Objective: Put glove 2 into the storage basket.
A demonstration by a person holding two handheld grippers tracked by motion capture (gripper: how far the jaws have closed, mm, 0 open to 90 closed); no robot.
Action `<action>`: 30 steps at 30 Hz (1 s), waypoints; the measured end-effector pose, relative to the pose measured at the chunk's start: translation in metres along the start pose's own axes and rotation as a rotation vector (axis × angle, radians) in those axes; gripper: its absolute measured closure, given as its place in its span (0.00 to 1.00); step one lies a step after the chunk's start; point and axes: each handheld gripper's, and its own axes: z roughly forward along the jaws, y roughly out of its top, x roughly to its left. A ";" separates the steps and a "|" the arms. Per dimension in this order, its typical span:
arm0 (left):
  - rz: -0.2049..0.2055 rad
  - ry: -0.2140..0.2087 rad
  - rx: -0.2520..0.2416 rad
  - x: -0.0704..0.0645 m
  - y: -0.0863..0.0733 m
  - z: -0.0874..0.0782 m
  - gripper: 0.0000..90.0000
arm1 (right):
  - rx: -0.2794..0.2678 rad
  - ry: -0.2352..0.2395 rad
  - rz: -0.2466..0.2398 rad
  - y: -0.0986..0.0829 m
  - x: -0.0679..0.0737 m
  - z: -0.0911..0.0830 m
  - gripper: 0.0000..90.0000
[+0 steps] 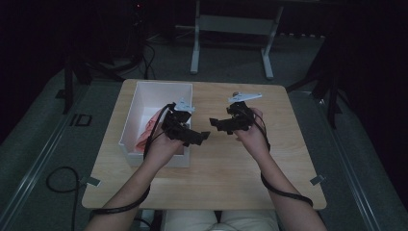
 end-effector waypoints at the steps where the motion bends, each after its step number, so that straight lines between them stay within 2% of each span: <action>1: 0.005 -0.008 -0.001 -0.004 -0.001 0.001 0.01 | 0.006 -0.001 -0.004 -0.006 -0.001 -0.001 0.16; 3: 0.021 -0.027 -0.006 -0.015 -0.006 0.006 0.01 | 0.008 0.001 -0.008 -0.012 -0.003 -0.001 0.16; 4: 0.021 -0.027 -0.006 -0.015 -0.006 0.006 0.01 | 0.010 0.003 -0.007 -0.015 -0.004 -0.001 0.16; 6: 0.038 -0.048 -0.003 -0.025 -0.010 0.010 0.01 | 0.012 0.009 -0.008 -0.020 -0.004 0.000 0.16; 7: 0.038 -0.048 -0.003 -0.025 -0.010 0.010 0.01 | 0.012 0.009 -0.008 -0.020 -0.004 0.000 0.16; 8: 0.056 -0.056 -0.002 -0.031 -0.013 0.012 0.01 | 0.015 0.011 -0.019 -0.026 -0.005 0.000 0.16; 9: 0.056 -0.056 -0.002 -0.031 -0.013 0.012 0.01 | 0.016 0.015 -0.021 -0.030 -0.005 0.000 0.16; 11: 0.070 -0.069 -0.013 -0.040 -0.017 0.015 0.01 | 0.027 0.016 -0.032 -0.037 -0.006 0.000 0.16; 18: 0.094 -0.113 -0.002 -0.055 -0.027 0.024 0.01 | 0.037 0.024 -0.026 -0.056 -0.008 0.000 0.16; 21: 0.123 -0.139 0.005 -0.064 -0.034 0.032 0.01 | 0.045 0.024 -0.033 -0.069 -0.010 -0.001 0.16; 25: 0.134 -0.168 0.009 -0.070 -0.039 0.038 0.01 | 0.045 0.023 -0.033 -0.080 -0.013 -0.002 0.16; 28: 0.160 -0.197 0.015 -0.079 -0.047 0.046 0.01 | 0.061 0.025 -0.035 -0.095 -0.014 -0.001 0.16; 30: 0.169 -0.198 0.020 -0.081 -0.048 0.048 0.01 | 0.066 0.027 -0.037 -0.102 -0.016 -0.001 0.16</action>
